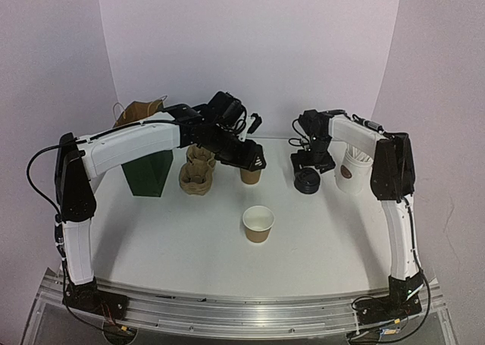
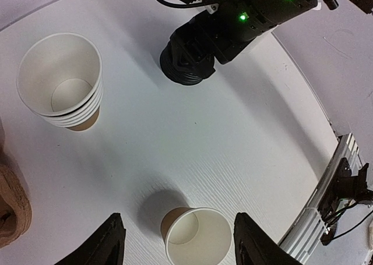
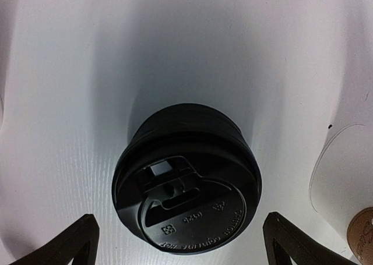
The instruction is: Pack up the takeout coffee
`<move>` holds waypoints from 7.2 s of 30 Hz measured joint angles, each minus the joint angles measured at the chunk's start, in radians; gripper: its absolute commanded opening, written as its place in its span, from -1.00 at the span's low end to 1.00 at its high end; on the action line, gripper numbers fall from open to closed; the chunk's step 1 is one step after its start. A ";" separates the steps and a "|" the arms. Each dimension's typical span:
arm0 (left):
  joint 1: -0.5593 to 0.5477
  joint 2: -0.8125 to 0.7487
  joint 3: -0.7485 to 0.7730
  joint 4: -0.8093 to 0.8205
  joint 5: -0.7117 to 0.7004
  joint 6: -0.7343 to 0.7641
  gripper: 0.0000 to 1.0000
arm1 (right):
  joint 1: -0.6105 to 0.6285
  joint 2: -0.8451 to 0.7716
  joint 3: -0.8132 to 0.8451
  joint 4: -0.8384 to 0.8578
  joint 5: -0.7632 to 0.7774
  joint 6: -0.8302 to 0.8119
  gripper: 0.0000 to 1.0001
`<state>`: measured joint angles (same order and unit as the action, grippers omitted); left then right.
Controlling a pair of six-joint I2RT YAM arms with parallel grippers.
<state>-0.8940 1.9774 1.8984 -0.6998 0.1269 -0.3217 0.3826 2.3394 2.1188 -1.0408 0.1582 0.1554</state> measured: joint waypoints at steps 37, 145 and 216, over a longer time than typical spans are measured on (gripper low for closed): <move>0.000 0.000 0.000 0.001 0.001 -0.017 0.24 | -0.018 0.060 0.041 -0.008 -0.019 -0.029 0.63; 0.127 -0.247 -0.276 0.137 -0.185 -0.151 0.24 | 0.516 -0.166 -0.078 -0.182 -0.134 0.115 0.57; 0.127 -0.246 -0.276 0.144 -0.184 -0.147 0.24 | 0.567 -0.137 -0.054 -0.221 -0.055 0.096 0.64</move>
<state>-0.7670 1.7309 1.6222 -0.5556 -0.0570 -0.4686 0.9493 2.2023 2.0647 -1.2621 0.1035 0.2512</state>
